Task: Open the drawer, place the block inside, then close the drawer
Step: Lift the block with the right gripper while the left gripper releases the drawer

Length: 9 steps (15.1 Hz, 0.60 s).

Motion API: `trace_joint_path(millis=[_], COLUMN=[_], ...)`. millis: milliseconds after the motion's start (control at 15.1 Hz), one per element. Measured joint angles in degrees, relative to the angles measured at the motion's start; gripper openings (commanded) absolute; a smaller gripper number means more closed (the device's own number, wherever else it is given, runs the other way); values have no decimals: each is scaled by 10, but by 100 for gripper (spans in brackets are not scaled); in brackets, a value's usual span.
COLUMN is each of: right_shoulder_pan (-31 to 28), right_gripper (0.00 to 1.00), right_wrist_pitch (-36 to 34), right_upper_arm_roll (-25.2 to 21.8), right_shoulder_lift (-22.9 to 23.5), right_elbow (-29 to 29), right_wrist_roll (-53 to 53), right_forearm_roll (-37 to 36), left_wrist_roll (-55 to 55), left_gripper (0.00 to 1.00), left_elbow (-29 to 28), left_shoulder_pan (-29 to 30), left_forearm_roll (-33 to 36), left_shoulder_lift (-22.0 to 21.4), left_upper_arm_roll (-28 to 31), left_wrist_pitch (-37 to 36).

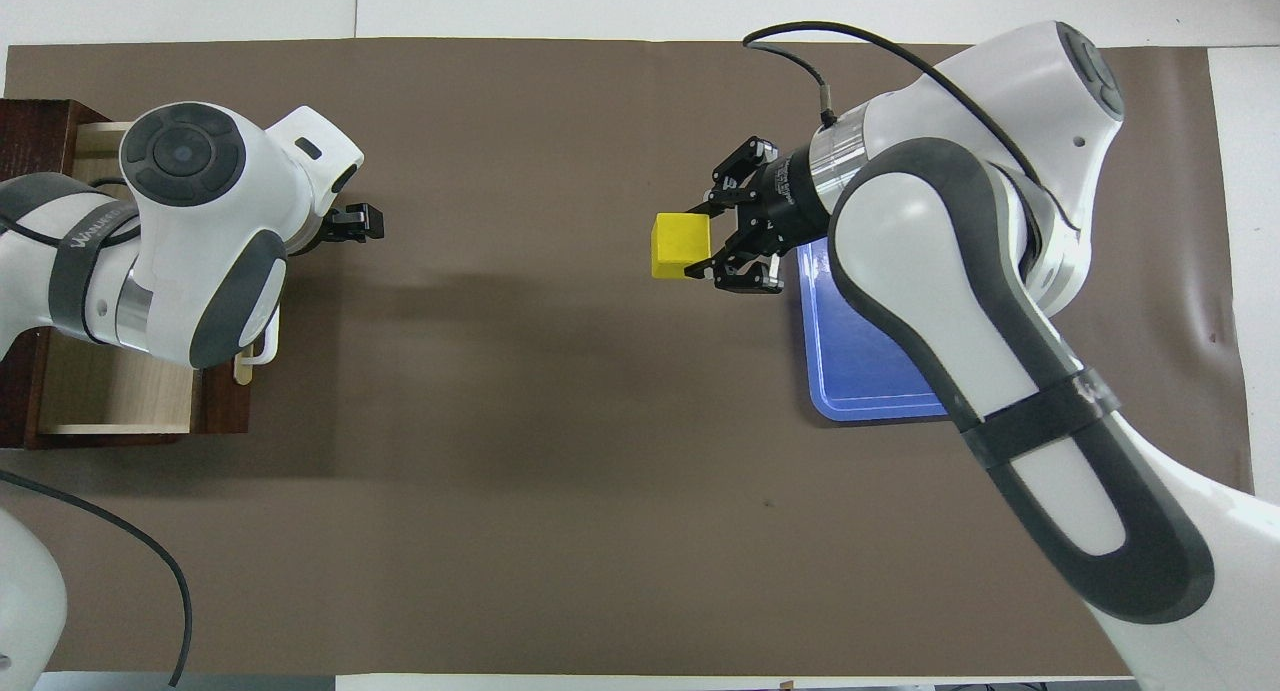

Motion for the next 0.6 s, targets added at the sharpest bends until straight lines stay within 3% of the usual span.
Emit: trace_joint_path(millis=[399, 598], right_shoulder_pan=[52, 74], right_gripper=[0, 0], right_wrist_pitch=[53, 57], right_upper_arm_roll=[-1, -1], right_shoulder_lift=[5, 7], right_elbow=[0, 0], right_wrist_roll=[62, 62], right_forearm_roll=[-1, -11], left_wrist_roll=[-7, -115], left_gripper=[100, 100], left_elbow=[66, 104], left_shoulder_pan=[-2, -3], left_forearm_roll=[-62, -91], left_shoulder_lift=[0, 0], left_upper_arm_roll=[0, -1], left_wrist_pitch=[-70, -115])
